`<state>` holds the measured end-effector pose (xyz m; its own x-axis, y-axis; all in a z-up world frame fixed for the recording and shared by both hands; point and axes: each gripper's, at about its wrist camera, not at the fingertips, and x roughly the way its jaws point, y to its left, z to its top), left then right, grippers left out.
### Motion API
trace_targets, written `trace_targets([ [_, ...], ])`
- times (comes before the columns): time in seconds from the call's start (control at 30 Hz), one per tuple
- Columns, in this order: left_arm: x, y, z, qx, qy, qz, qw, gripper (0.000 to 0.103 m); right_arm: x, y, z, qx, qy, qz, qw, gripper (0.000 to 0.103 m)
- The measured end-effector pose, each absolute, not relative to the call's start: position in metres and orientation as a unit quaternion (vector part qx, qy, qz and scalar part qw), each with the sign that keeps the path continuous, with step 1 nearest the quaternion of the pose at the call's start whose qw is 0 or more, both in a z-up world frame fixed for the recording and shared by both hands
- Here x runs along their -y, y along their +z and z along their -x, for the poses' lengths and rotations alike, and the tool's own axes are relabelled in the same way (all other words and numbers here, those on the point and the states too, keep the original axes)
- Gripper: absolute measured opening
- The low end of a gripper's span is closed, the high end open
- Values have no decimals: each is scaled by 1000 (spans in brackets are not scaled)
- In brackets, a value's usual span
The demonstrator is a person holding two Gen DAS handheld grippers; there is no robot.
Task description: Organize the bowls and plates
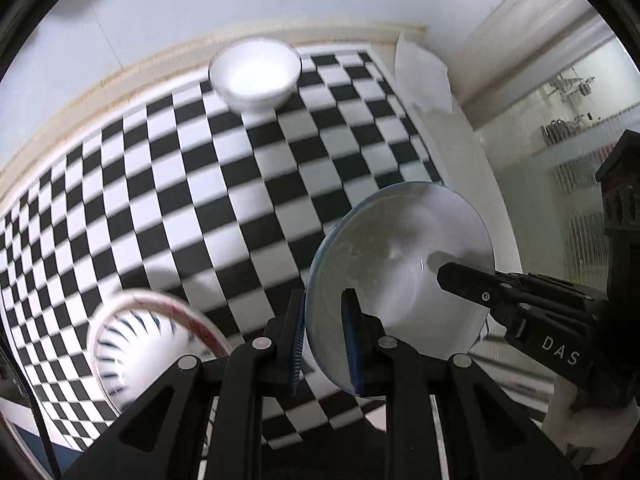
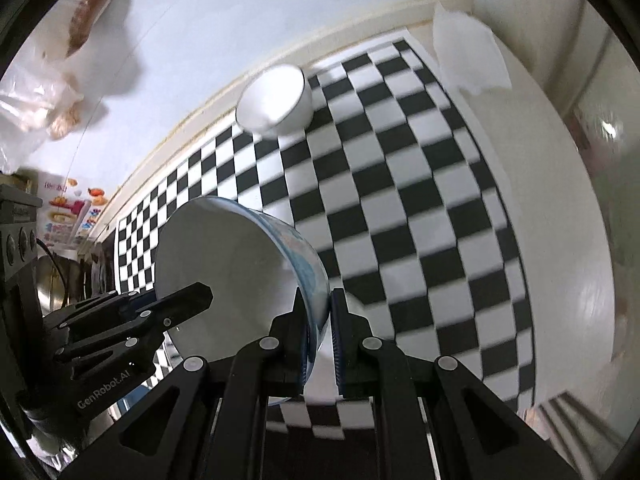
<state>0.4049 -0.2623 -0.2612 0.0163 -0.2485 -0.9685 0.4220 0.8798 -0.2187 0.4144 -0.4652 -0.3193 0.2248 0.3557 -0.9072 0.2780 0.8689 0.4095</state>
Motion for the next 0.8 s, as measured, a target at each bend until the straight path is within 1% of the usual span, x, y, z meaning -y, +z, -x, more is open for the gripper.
trace_targets([
  [0.13, 262, -278, -391, -674, -234, -79, 696, 16, 456, -338, -394, -638, 21, -257, 726, 12],
  [0.43, 272, -313, -381, -698, -230, -97, 671, 16, 458, -380, -377, -665, 10, -263, 699, 13],
  [0.8, 284, -338, -380, -696, -204, -135, 675, 16, 453, -402, -379, -688, 13, -254, 680, 13],
])
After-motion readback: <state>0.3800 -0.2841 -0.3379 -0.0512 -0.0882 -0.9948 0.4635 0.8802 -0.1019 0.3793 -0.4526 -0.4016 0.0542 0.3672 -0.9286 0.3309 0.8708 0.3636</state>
